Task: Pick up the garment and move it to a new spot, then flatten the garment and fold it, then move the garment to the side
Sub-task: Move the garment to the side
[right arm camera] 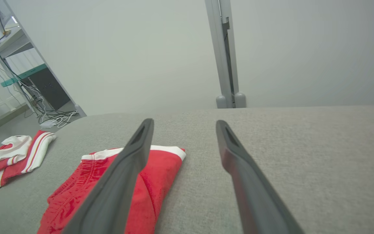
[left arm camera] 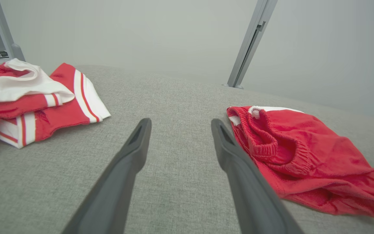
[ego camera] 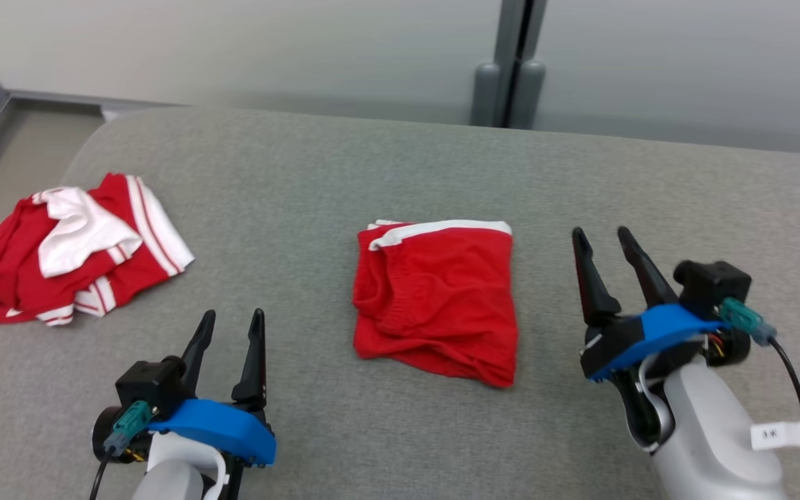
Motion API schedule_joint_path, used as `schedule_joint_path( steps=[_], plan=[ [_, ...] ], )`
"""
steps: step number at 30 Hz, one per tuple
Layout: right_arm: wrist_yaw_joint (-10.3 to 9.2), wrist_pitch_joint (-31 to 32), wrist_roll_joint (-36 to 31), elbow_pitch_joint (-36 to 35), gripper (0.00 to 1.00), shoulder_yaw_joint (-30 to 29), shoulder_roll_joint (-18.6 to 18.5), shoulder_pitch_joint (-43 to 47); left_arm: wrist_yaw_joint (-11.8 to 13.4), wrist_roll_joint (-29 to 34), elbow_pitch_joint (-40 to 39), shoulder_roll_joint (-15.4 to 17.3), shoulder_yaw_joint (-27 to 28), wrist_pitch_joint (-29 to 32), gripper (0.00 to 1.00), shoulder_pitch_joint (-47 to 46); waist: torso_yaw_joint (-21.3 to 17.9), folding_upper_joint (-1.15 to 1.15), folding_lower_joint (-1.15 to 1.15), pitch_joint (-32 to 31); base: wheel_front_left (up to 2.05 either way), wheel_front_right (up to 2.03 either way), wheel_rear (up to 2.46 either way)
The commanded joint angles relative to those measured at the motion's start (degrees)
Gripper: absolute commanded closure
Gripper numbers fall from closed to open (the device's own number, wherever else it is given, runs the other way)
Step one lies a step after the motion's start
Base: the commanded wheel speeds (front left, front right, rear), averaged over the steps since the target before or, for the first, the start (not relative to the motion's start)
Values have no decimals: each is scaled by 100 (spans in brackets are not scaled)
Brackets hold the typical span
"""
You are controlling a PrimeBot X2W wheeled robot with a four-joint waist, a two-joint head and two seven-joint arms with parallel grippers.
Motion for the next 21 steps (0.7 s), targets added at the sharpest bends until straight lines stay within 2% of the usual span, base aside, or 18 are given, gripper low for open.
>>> schedule_joint_path(
  steps=[1, 9, 21],
  plan=[
    [2, -20, -95, -103, 0, -92, -6, 203, -5, 85, -37, -16, 103, -15, 0, 84, -211, 0, 0, -165, 0, 0, 0],
    [2, -21, -735, -359, 0, -668, -10, 1001, -9, 515, -23, -84, 455, -15, 0, 387, -584, 0, 0, -389, 0, 0, 0],
    [2, -21, -935, -301, 0, -765, -11, 1585, -12, 861, 45, -173, 714, -15, 0, 793, -825, 0, 0, -755, 0, 0, 0]
  ],
)
